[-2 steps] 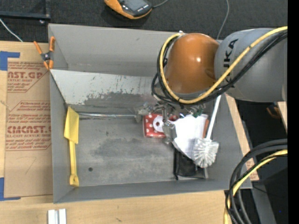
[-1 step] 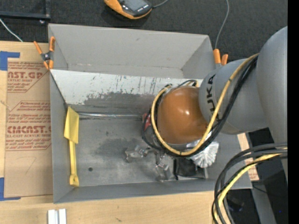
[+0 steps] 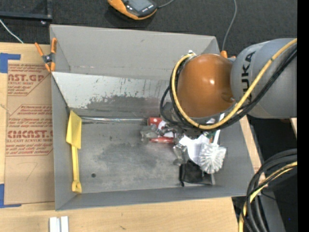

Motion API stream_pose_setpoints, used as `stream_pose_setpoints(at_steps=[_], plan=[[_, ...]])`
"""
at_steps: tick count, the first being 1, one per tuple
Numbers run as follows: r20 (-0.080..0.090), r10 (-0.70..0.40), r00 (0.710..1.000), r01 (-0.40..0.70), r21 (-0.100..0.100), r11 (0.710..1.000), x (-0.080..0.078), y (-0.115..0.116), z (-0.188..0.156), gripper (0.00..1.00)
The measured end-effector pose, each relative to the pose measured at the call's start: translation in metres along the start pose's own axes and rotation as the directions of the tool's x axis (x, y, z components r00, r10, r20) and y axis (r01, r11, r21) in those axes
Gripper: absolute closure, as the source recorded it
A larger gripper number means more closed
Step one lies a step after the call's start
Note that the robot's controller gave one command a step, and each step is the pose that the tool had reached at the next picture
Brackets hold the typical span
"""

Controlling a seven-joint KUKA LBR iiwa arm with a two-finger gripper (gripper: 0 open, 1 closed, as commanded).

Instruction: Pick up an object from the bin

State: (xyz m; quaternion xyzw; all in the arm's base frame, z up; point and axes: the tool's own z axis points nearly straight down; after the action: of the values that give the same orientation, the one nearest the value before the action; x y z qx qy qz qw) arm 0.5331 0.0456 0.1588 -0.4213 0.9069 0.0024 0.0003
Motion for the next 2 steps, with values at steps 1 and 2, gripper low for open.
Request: stream_pose_setpoints(at_steps=[1, 2], plan=[[0.01, 0.238, 0.971, -0.238, 0.005, 0.971, -0.064, 0.007, 0.052, 0.0], [0.002, 0.064, 0.998, -0.064, 0.0, 0.998, -0.01, 0.05, 0.084, 0.0]])
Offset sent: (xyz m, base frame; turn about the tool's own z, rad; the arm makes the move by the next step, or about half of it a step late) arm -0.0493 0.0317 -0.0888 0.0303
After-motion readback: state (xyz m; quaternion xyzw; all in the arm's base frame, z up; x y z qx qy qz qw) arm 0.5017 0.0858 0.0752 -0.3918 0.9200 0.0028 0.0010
